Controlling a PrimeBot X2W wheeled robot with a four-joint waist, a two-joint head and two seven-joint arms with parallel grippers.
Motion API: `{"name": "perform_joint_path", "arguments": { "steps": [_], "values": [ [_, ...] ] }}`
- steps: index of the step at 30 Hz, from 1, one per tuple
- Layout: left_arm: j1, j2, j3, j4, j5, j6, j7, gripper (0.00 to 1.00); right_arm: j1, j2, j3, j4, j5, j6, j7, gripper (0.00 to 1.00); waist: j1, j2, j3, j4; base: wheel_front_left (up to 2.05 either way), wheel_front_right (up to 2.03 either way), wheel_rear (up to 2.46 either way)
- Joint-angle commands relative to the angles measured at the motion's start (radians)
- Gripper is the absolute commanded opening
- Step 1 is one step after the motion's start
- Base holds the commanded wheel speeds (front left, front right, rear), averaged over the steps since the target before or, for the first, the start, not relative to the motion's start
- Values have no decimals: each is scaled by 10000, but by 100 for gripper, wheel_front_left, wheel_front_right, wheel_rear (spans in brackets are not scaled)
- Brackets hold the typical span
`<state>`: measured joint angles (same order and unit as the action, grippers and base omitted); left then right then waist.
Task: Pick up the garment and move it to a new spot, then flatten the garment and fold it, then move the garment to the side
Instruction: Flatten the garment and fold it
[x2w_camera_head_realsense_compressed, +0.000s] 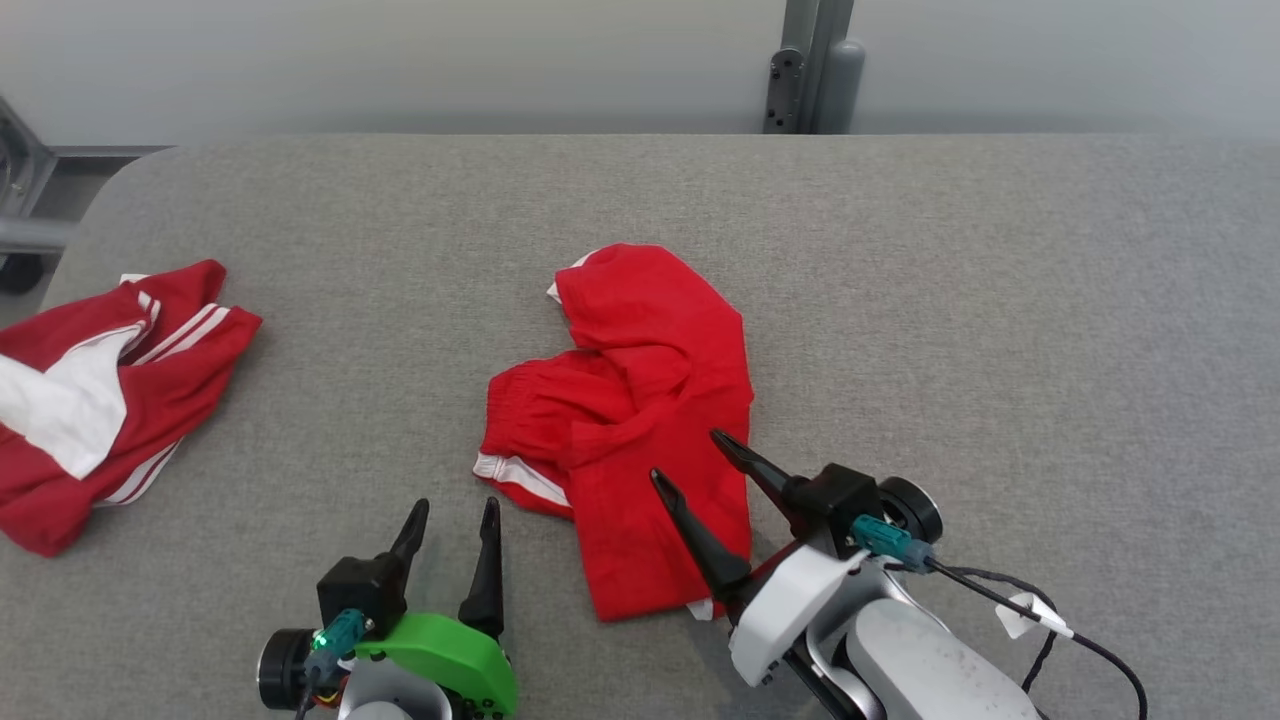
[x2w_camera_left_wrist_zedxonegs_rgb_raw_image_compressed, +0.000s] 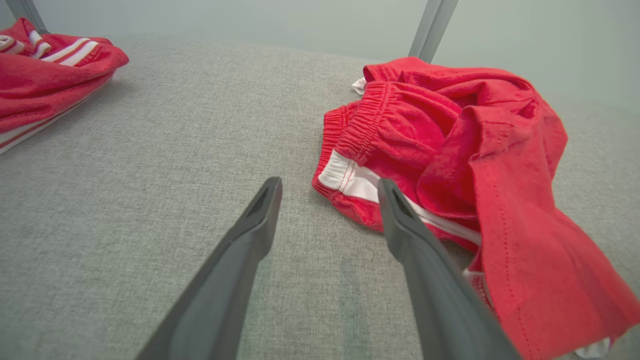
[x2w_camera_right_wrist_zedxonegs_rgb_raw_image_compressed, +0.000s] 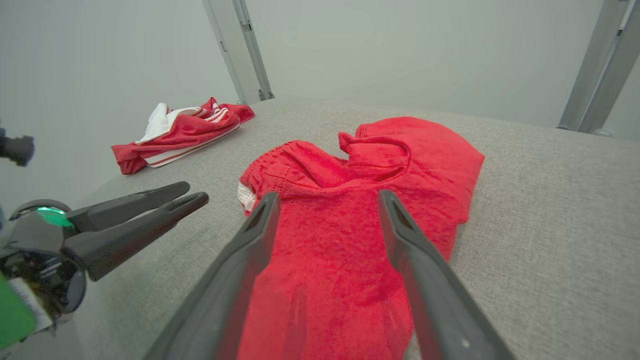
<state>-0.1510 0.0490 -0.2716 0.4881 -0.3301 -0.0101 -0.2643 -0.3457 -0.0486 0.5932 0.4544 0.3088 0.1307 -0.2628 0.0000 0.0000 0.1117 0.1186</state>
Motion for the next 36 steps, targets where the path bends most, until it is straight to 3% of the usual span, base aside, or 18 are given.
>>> {"name": "perform_joint_path", "arguments": {
  "steps": [1,9,17,18,20,21,22,30,36],
  "values": [
    [165,28,-132,4,-66,-41,-3,100,-315,-35,115,170,-1,1,-30,100,0,0,-167,558,0,0,0],
    [467,31,-457,-11,-214,17,-1,100,-1556,-35,791,1578,-502,1,-28,100,0,0,-191,1514,0,0,0],
    [539,29,-571,-92,-372,127,-1,100,-2459,-46,1490,3342,-900,1,-28,100,0,0,-97,1845,0,0,0],
    [530,29,-591,-103,-395,142,-1,100,-2541,-47,1568,3551,-947,1,-24,95,0,0,-81,1860,0,0,0],
    [478,29,-625,-126,-468,167,-1,100,-2759,-41,1726,3909,-988,1,-6,47,0,0,-26,1890,0,0,0],
    [441,29,-645,-136,-501,186,-1,100,-2889,-46,1745,4126,-1030,1,31,47,0,0,1,1900,0,0,0],
    [412,29,-663,-149,-530,191,-1,100,-2971,-41,1793,4248,-1061,1,31,0,0,0,28,1900,0,0,0],
    [411,31,-605,-229,-618,281,-1,100,-3392,-38,1097,4465,-824,1,-27,0,0,0,170,1653,0,0,0],
    [383,31,-527,-265,-547,221,-1,100,-2952,-523,-1335,3086,-942,0,-26,0,0,0,184,1215,0,0,0]
  ]
}}
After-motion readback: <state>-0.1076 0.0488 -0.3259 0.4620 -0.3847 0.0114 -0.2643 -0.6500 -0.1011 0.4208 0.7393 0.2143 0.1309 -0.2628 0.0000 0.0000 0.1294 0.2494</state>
